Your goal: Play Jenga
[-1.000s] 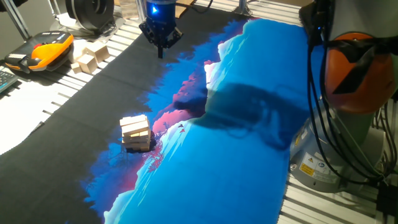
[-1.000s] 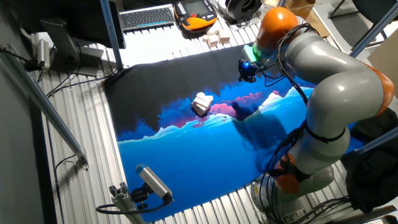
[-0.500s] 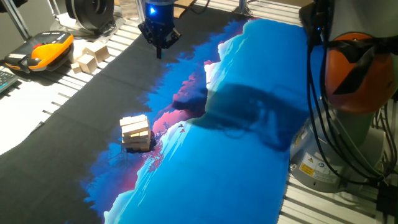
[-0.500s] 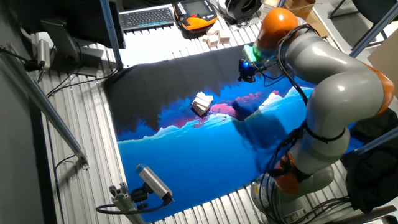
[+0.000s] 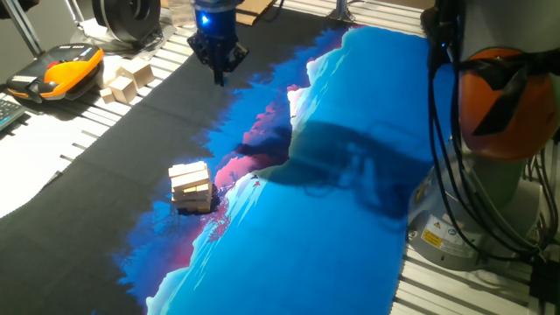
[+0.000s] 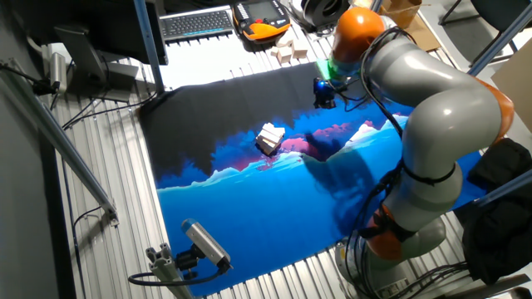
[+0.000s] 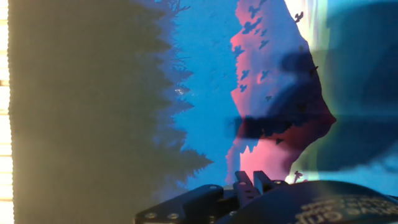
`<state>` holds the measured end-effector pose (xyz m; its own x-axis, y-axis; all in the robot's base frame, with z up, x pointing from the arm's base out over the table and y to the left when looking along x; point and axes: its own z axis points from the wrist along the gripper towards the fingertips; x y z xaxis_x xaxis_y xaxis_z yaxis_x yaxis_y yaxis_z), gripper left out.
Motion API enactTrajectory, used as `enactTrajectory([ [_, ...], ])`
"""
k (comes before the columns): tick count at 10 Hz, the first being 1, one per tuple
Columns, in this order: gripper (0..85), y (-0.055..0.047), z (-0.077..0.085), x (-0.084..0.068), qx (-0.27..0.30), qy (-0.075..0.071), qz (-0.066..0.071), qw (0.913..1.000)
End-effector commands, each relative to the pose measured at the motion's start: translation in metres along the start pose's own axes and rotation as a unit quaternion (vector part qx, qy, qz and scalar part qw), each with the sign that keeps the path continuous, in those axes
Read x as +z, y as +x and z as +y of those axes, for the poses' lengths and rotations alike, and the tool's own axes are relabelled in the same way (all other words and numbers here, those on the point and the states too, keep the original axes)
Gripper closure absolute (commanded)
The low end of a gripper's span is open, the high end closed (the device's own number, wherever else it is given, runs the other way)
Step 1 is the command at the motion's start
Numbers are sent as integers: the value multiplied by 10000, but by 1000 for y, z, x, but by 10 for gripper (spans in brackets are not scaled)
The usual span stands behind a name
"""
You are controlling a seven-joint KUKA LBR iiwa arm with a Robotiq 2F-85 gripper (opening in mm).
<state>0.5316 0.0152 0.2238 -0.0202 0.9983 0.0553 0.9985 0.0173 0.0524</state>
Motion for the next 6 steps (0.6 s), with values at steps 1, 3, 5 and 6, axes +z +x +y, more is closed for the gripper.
enactTrajectory([
  [1, 680, 3, 2, 2, 52, -18, 4, 10000],
  [3, 510, 12, 6, 12, 83, 173, -201, 9996],
  [5, 510, 18, 9, 20, 83, 250, -279, 9993],
  [6, 510, 19, 10, 23, 75, 219, -246, 9994],
])
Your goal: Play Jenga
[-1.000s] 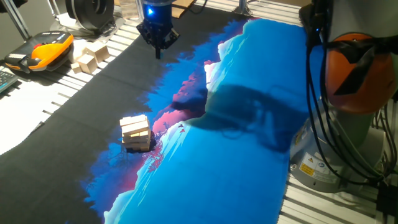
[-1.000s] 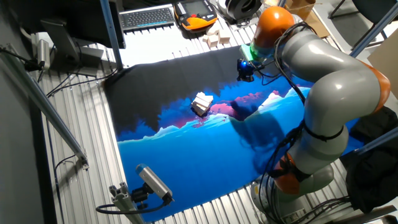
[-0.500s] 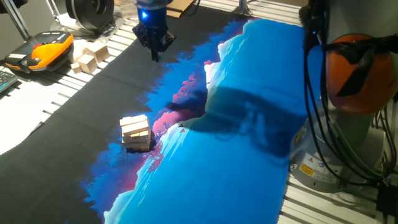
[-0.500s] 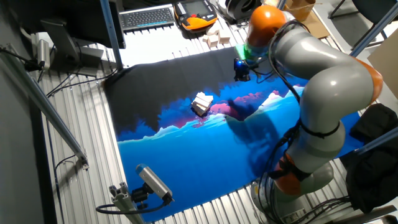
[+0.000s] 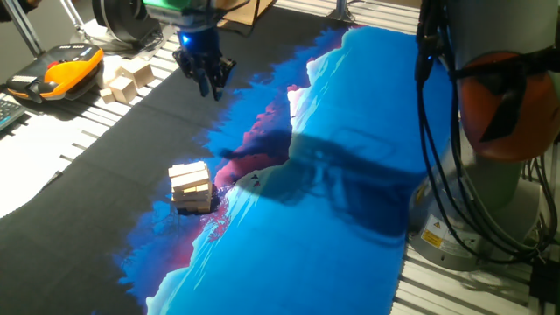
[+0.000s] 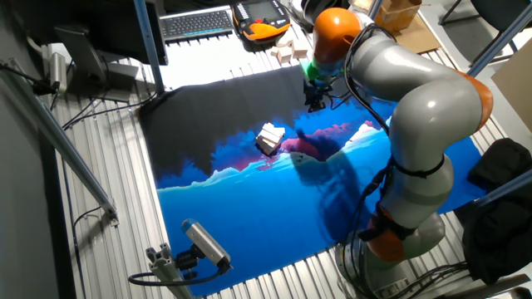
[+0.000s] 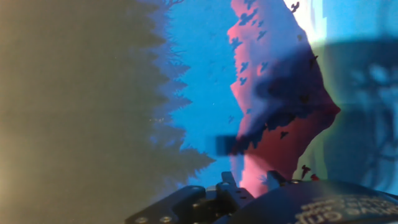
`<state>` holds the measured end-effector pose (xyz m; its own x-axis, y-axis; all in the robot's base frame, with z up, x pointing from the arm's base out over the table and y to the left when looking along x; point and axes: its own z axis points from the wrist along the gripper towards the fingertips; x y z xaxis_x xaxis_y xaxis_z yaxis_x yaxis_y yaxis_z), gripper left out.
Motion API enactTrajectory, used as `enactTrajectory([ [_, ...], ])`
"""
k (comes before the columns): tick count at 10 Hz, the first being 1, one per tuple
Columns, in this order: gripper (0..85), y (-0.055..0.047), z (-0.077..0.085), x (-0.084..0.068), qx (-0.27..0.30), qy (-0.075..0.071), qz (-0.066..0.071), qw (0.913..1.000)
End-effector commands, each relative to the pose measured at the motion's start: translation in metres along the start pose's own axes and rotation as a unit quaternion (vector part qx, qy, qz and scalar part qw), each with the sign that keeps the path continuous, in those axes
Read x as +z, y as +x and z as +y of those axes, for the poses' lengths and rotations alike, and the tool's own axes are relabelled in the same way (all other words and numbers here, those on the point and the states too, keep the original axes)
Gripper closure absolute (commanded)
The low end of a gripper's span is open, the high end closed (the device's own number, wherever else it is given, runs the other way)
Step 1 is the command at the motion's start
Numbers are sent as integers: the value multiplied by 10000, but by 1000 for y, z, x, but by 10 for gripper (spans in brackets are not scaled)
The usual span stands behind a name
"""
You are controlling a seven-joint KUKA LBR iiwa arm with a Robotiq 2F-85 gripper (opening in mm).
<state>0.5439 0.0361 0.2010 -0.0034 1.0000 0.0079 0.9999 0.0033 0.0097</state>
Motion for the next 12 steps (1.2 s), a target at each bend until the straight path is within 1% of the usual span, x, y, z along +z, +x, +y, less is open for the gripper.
enactTrajectory([
  [1, 510, 1, 1, 2, -1, 0, 1, 10000],
  [4, 510, 9, 6, 21, 91, -8, -12, 10000],
  [6, 510, 14, 8, 29, 106, -47, 23, 9999],
  [7, 510, 16, 9, 32, 98, -24, 2, 9999],
  [8, 340, 17, 10, 36, 91, -8, -12, 10000],
  [10, 340, 22, 11, 44, 129, -24, -5, 9999],
  [12, 340, 26, 12, 57, 144, 7, -38, 9999],
])
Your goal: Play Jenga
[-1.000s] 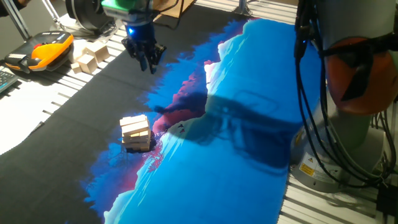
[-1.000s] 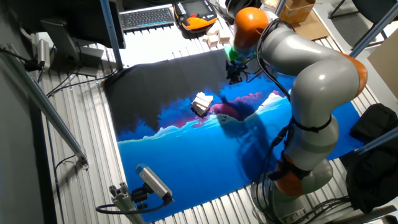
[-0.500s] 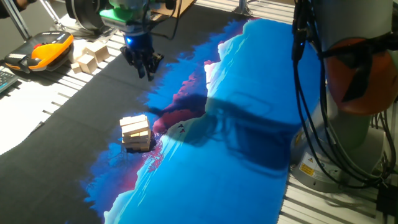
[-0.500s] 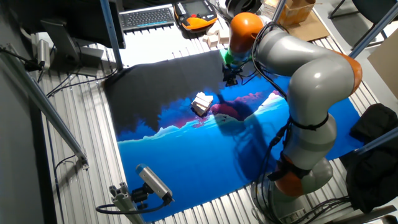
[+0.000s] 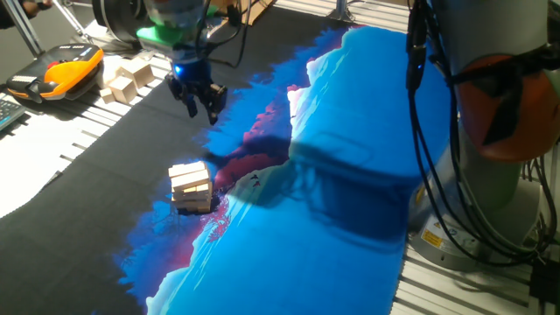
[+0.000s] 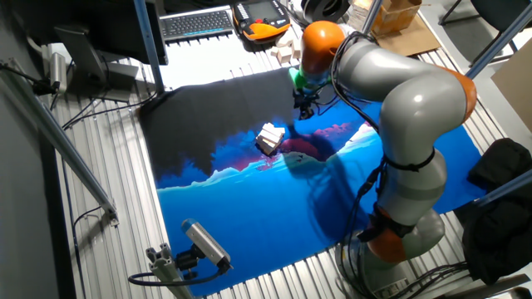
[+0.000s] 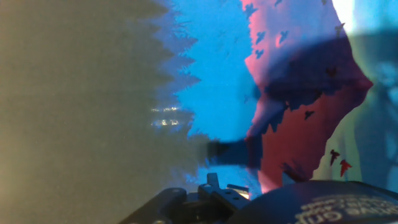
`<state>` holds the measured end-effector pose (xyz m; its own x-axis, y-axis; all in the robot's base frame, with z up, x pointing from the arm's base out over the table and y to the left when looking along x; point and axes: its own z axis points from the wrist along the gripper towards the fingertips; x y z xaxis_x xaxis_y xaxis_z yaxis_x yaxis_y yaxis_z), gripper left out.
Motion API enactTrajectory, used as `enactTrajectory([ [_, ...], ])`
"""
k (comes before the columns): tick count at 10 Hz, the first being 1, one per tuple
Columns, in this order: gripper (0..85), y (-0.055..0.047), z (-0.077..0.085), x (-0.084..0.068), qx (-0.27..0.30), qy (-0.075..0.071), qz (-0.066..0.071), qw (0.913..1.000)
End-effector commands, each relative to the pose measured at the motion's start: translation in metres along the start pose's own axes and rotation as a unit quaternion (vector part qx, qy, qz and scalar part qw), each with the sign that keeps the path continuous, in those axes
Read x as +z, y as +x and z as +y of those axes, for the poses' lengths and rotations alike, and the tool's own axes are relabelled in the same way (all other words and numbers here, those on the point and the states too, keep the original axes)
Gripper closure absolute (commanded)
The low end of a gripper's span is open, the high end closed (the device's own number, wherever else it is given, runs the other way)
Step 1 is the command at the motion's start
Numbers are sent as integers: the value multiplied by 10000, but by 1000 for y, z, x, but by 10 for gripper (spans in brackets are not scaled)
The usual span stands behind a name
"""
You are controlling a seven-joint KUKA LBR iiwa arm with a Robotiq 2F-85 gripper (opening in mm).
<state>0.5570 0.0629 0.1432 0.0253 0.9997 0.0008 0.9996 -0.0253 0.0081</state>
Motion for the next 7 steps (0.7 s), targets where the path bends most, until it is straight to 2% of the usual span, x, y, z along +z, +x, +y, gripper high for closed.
enactTrajectory([
  [1, 340, 0, 2, 5, 1, -38, 39, 10000],
  [4, 340, 7, 6, 24, -2, -184, 190, 9997],
  [5, 340, 11, 4, 31, -4, -122, 129, 9998],
  [7, 340, 17, 1, 41, 43, -154, 153, 9998],
])
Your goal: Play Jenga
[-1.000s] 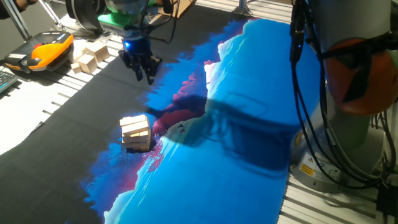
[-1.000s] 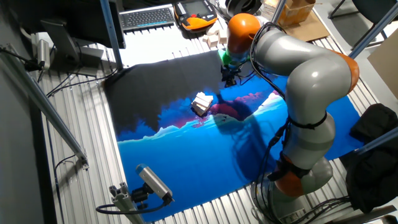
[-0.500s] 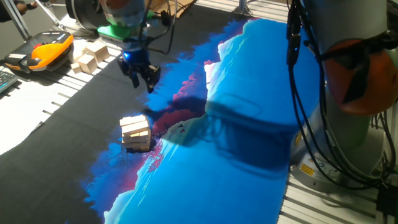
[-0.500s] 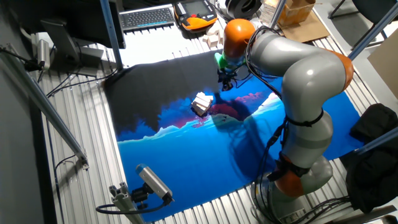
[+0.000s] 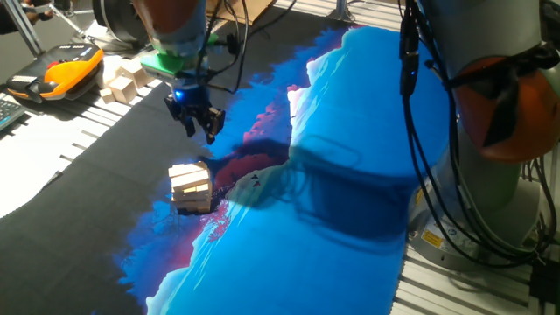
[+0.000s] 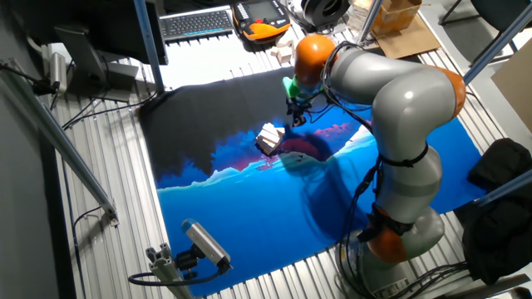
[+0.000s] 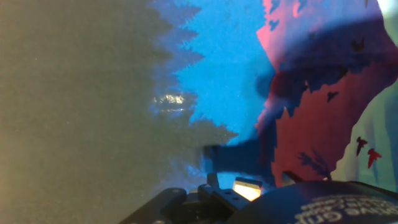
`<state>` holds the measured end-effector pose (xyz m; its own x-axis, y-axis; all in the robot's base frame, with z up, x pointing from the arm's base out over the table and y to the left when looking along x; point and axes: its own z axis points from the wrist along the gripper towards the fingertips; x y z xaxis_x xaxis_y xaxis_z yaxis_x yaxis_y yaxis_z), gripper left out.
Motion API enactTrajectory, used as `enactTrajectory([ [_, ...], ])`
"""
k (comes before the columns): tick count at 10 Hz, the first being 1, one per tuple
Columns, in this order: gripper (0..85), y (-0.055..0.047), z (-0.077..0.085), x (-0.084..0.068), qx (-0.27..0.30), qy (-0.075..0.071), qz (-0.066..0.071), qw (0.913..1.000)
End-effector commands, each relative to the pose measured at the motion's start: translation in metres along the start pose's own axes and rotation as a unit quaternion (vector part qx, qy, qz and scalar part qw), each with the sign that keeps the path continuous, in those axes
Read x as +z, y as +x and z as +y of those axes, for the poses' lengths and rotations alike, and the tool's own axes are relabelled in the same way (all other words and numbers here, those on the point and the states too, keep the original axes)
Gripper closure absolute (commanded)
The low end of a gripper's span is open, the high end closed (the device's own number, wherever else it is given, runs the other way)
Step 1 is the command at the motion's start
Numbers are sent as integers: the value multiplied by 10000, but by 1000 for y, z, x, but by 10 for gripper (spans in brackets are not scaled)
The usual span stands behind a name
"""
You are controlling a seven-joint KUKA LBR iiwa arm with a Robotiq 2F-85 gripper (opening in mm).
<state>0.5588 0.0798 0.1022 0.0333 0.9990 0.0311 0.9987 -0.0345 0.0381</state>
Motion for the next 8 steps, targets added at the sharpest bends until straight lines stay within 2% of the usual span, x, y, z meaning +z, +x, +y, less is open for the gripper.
enactTrajectory([
  [1, 340, 2, -1, 4, 7, -4, 2, 10000],
  [3, 340, 4, -3, 6, -8, -3, 5, 10000],
  [6, 340, 4, -3, 6, -187, -72, 121, 9997],
  [7, 340, 4, -3, 6, -228, -137, 204, 9994],
  [8, 340, 4, -3, 6, -268, -105, 183, 9994],
])
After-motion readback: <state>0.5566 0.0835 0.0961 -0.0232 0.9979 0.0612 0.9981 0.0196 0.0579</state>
